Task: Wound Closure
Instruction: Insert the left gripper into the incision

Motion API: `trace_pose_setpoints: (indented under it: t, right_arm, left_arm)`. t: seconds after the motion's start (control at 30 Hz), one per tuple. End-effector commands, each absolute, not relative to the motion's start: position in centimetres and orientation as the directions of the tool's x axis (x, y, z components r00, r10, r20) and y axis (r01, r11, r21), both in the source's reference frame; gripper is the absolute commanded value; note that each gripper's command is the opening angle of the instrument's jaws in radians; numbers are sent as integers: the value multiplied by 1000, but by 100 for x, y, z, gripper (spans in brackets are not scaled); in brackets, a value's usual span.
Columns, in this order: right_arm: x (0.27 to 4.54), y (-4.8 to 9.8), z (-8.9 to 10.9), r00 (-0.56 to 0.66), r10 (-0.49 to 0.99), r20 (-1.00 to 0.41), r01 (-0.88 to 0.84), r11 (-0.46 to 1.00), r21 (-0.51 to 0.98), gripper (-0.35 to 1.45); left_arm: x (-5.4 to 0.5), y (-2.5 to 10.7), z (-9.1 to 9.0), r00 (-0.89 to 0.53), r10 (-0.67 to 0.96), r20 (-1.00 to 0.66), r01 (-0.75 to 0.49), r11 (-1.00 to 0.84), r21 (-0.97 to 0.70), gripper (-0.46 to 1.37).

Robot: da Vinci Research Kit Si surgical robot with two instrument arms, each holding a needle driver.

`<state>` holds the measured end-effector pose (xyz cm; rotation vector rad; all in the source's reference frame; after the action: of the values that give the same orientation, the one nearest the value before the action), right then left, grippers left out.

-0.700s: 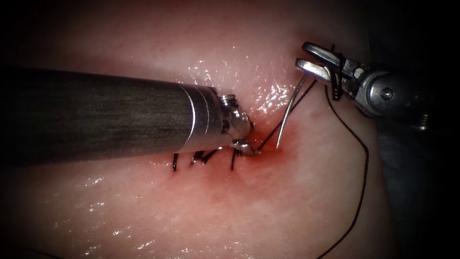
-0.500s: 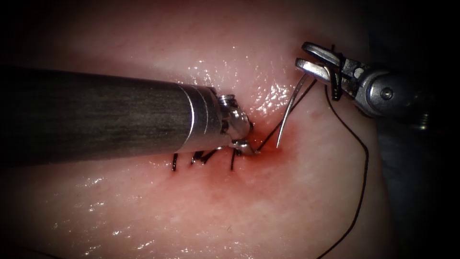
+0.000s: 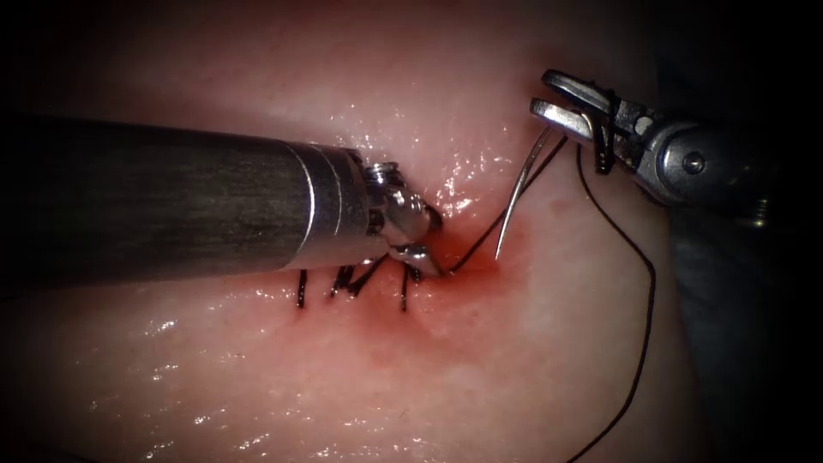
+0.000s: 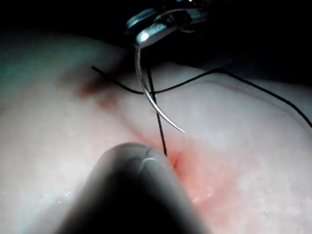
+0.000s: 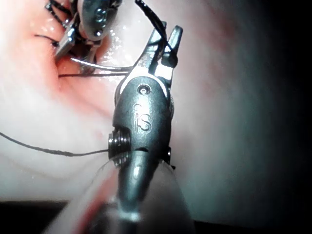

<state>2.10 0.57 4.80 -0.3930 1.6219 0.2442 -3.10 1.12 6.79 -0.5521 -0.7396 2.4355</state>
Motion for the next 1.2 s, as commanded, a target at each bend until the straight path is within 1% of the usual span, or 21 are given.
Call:
trace_pose_setpoints:
  t: [0.03, 0.27, 0.37, 0.47, 0.57, 0.67, 0.7, 0.87, 0.93, 1.0, 1.2]
  right_arm:
    - [210, 57, 481, -55, -106, -993, -400, 913, -75, -35]
    - [210, 57, 481, -55, -106, -993, -400, 913, -76, -35]
    - [210, 57, 481, -55, -106, -993, -400, 913, -76, -35]
    - [210, 57, 481, -55, -106, -993, -400, 913, -76, -35]
    - [210, 57, 481, -55, -107, -993, -400, 913, -76, -35]
    - [210, 57, 481, -55, -107, -993, -400, 913, -76, -35]
    - [210, 57, 482, -55, -107, -993, -400, 913, -76, -35]
    - [210, 57, 483, -54, -108, -993, -400, 913, -77, -35]
    - [210, 57, 483, -54, -108, -993, -400, 913, -77, -35]
    - [210, 57, 483, -55, -108, -993, -400, 913, -77, -35]
    - [209, 57, 483, -55, -108, -993, -400, 913, -77, -35]
  left_arm:
    - [-309, 111, 673, -771, 591, -239, -363, -716, -597, 67]
    - [-309, 114, 649, -743, 593, -310, -327, -726, -605, 64]
    - [-310, 116, 643, -726, 595, -345, -311, -731, -607, 56]
    - [-310, 117, 637, -709, 600, -372, -299, -733, -611, 46]
    - [-311, 120, 630, -682, 609, -406, -288, -733, -616, 25]
    - [-312, 129, 619, -632, 621, -463, -278, -740, -613, 12]
    - [-313, 133, 613, -614, 624, -484, -275, -743, -610, 9]
    - [-318, 143, 591, -555, 639, -532, -268, -743, -613, 7]
    - [-321, 142, 587, -546, 640, -540, -264, -743, -615, -11]
    - [-324, 140, 587, -547, 637, -543, -251, -743, -620, -34]
    - [-331, 127, 602, -557, 626, -546, -204, -740, -641, -35]
